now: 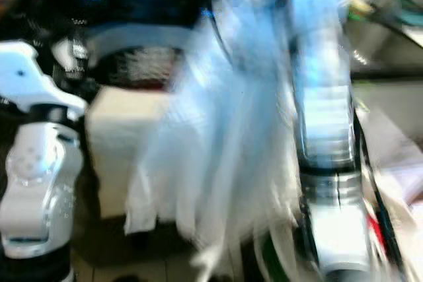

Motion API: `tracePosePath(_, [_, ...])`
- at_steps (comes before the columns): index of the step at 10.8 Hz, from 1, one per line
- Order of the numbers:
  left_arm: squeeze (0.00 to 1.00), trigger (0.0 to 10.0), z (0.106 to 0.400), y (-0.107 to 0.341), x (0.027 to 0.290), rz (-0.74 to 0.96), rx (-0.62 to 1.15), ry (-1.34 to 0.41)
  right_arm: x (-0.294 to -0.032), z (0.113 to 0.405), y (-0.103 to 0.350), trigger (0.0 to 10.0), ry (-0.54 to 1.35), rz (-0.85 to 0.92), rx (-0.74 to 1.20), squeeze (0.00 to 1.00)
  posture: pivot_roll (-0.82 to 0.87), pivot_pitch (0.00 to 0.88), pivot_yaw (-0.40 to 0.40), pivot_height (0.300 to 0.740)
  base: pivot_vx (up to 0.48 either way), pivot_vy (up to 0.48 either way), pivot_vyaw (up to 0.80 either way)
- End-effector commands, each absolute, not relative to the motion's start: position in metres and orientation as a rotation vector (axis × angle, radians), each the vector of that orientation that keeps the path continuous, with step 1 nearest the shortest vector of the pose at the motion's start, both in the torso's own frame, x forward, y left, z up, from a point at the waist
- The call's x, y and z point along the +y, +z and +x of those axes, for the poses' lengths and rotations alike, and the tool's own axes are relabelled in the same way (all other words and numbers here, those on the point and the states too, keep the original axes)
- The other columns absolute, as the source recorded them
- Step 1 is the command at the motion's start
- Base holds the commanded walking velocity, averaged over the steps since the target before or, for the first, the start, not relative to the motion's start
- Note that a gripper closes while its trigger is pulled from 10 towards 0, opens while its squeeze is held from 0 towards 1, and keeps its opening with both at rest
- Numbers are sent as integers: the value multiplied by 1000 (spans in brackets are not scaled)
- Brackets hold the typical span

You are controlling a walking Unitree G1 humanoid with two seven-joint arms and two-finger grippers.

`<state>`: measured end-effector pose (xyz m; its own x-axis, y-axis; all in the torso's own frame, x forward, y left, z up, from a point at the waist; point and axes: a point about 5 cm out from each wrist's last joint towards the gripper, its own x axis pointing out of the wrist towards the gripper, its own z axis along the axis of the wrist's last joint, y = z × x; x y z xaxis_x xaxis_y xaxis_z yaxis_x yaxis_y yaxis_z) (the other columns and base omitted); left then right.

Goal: Clothes washing

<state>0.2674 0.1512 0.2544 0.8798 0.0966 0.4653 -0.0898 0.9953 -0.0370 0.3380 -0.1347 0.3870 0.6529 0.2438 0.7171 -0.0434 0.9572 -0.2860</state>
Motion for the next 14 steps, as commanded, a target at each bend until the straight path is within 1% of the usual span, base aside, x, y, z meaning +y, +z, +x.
tracePosePath(1, [0,10000,271,256,144,-19,-487,67,-147,333,410,0,136,-233,-921,0,114,0,-81,740,0,0,0])
tracePosePath(2, [0,10000,272,256,142,-18,-481,54,-168,361,437,0,3,-238,-867,0,126,0,-84,740,0,0,0])
tracePosePath(3, [0,10000,271,255,141,-11,-474,49,-190,382,446,0,-140,-300,-740,0,154,0,-100,740,0,0,0])
tracePosePath(4, [0,10000,270,254,141,-7,-469,54,-199,388,445,0,-229,-402,-679,0,173,0,-116,740,0,0,0])
tracePosePath(5, [0,10000,267,251,143,0,-456,63,-211,397,434,0,-408,-802,-564,0,197,0,-127,740,0,0,0])
tracePosePath(6, [0,10000,265,249,144,6,-442,65,-208,408,407,0,-408,-1138,-438,0,212,0,-134,740,0,0,0])
tracePosePath(7, [0,10000,262,248,143,20,-436,61,-190,420,371,0,-259,-1257,-341,0,239,0,-154,740,0,0,0])
tracePosePath(8, [0,10000,259,247,146,20,-420,83,-173,423,364,0,-199,-1176,-362,0,257,0,-163,740,0,0,0])
tracePosePath(9, [0,10000,259,246,147,20,-415,88,-167,424,360,0,-172,-1194,-362,0,257,0,-164,740,0,0,0])
tracePosePath(11, [0,10000,259,245,145,18,-405,83,-153,428,325,0,-27,-1333,-272,0,252,0,-161,740,0,0,0])
tracePosePath(13, [0,10000,260,239,141,14,-361,65,-126,426,258,0,311,-1418,-125,0,238,0,-155,740,0,0,0])
tracePosePath(14, [0,10000,260,238,140,9,-351,61,-121,421,232,0,434,-1460,-40,0,234,0,-153,740,0,0,0])
